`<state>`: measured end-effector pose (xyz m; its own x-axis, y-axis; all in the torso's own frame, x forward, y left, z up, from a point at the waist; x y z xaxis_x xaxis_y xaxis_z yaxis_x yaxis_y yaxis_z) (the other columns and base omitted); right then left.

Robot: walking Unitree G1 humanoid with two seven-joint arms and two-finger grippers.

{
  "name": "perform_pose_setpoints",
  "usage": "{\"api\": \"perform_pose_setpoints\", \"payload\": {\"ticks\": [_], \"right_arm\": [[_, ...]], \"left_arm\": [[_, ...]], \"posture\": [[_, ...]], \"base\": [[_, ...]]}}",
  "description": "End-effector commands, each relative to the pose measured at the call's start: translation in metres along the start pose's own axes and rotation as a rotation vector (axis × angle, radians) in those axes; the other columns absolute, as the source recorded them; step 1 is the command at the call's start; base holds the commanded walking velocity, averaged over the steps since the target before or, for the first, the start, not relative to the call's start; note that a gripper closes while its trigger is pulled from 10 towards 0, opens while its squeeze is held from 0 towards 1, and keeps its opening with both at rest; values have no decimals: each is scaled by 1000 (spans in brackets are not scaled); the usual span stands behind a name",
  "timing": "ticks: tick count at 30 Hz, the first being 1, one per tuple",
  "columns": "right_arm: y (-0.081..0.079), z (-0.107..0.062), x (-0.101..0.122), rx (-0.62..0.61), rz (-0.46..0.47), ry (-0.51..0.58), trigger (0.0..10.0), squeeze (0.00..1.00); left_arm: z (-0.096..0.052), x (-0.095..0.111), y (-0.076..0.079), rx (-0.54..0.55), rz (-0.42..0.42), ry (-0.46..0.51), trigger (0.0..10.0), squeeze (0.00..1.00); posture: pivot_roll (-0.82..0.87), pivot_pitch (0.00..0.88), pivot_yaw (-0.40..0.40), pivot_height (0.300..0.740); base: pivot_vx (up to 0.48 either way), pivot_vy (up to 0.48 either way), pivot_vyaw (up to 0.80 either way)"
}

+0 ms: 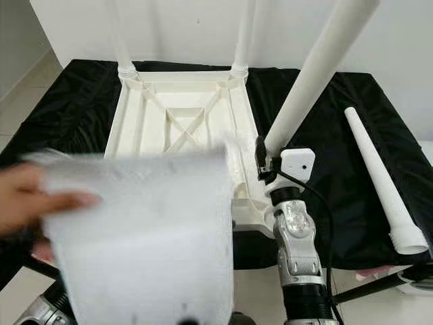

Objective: Building children table

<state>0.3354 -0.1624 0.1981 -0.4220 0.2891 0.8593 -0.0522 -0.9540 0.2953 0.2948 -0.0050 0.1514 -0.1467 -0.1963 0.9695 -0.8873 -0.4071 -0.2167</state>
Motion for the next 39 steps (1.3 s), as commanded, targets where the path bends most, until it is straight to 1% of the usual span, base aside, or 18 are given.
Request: {"api": "perform_pose_setpoints", "payload": {"ticks": [1,14,16,18,20,23,31,32,33,37,39], "right_arm": [[-3,2,3,4,14,23,10000,0],[-3,3,3,3,10,26,10000,0],[-3,3,3,2,5,28,10000,0],[-3,3,3,2,5,28,10000,0],[-3,4,3,1,4,29,10000,0],[-2,4,3,1,3,30,10000,0],[-3,4,3,0,2,31,10000,0],[-2,4,3,-1,1,31,10000,0],[-2,4,3,-1,1,31,10000,0],[1,3,3,-12,-8,32,10000,0],[1,3,3,-12,-8,32,10000,0]], "left_arm": [[-3,1,-14,90,-8,20,10000,0],[-9,1,-25,137,-24,35,10000,0],[-8,1,-20,104,-31,30,10000,0],[-8,1,-20,104,-31,30,10000,0],[-6,0,-14,74,-34,28,10000,0],[-4,0,-11,56,-35,30,10000,0],[-2,3,-7,24,-44,39,10000,0],[-1,3,-4,8,-48,39,10000,0],[-1,3,-4,8,-48,39,10000,0],[5,2,14,-72,-57,41,10000,0],[5,2,14,-72,-57,41,10000,0]], "posture": [[-6,45,4,740],[-1,50,7,740],[-1,50,7,740],[-1,50,7,740],[-4,49,7,740],[-7,46,8,740],[-9,49,10,740],[-10,49,10,740],[-10,49,10,740],[-25,50,18,740],[-25,50,18,740]], "base": [[0,0,0],[0,0,0],[0,0,0],[0,0,0],[0,0,0],[0,0,0],[0,0,0],[0,0,0],[0,0,0],[0,0,0],[0,0,0]]}}
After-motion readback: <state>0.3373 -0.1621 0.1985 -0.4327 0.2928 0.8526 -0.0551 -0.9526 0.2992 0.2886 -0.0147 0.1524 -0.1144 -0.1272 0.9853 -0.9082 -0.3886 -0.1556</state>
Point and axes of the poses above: a point about 5 cm out from each wrist's last joint towards the gripper, its own z axis pointing out of the wrist towards the gripper, its own x axis along the axis of the wrist's last joint, y = z × x, the point moved 4 cm from there along z, pointing out of the wrist towards the gripper, and after that the axes turned 14 degrees about -z, right-handed, at the moved point
